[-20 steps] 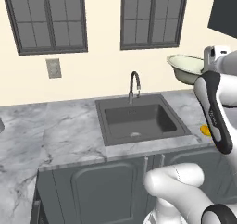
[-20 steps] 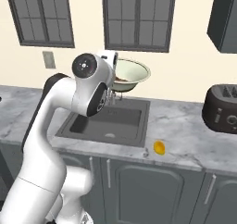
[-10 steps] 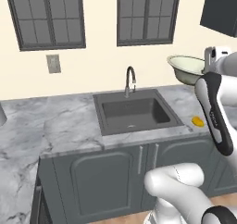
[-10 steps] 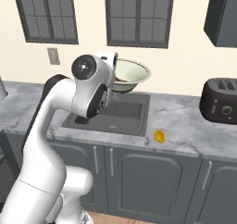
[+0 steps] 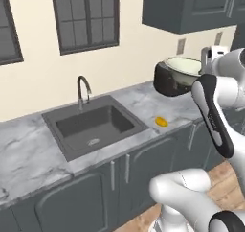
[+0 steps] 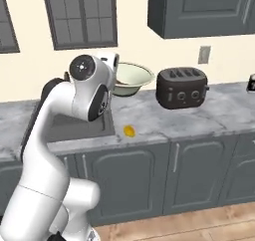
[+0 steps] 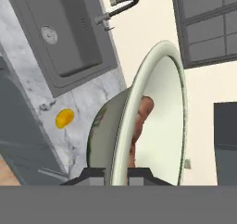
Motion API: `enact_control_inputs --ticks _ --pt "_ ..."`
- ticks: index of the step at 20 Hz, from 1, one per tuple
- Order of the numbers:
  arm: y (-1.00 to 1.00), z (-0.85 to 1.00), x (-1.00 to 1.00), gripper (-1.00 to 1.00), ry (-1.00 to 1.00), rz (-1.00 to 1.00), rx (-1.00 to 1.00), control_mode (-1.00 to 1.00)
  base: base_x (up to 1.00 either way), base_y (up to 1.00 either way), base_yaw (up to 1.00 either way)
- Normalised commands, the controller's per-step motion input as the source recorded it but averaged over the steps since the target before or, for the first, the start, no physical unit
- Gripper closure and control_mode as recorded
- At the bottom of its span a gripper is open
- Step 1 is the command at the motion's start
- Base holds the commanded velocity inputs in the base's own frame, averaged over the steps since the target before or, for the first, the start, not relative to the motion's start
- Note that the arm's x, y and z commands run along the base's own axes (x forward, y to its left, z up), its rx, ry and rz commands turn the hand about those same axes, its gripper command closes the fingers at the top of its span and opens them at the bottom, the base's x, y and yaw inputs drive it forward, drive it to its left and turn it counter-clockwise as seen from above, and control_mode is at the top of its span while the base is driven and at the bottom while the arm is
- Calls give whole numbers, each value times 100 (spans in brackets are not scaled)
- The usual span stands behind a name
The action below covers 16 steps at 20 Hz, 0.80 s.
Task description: Pick the potato from the sink and place it in the bowl. Then pick the bowl and place it in the microwave. Then close the microwave door and press the start button.
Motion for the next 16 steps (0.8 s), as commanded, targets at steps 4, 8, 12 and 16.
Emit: enact_control_inputs --ticks 4,8,12,16 --pt "0 0 0 100 0 0 0 100 0 -23 -72" --pt "0 0 0 100 0 0 0 100 0 -30 -68" --pt "0 0 0 100 0 0 0 100 1 -30 -64" --pt "0 0 0 100 0 0 0 100 0 -39 -59"
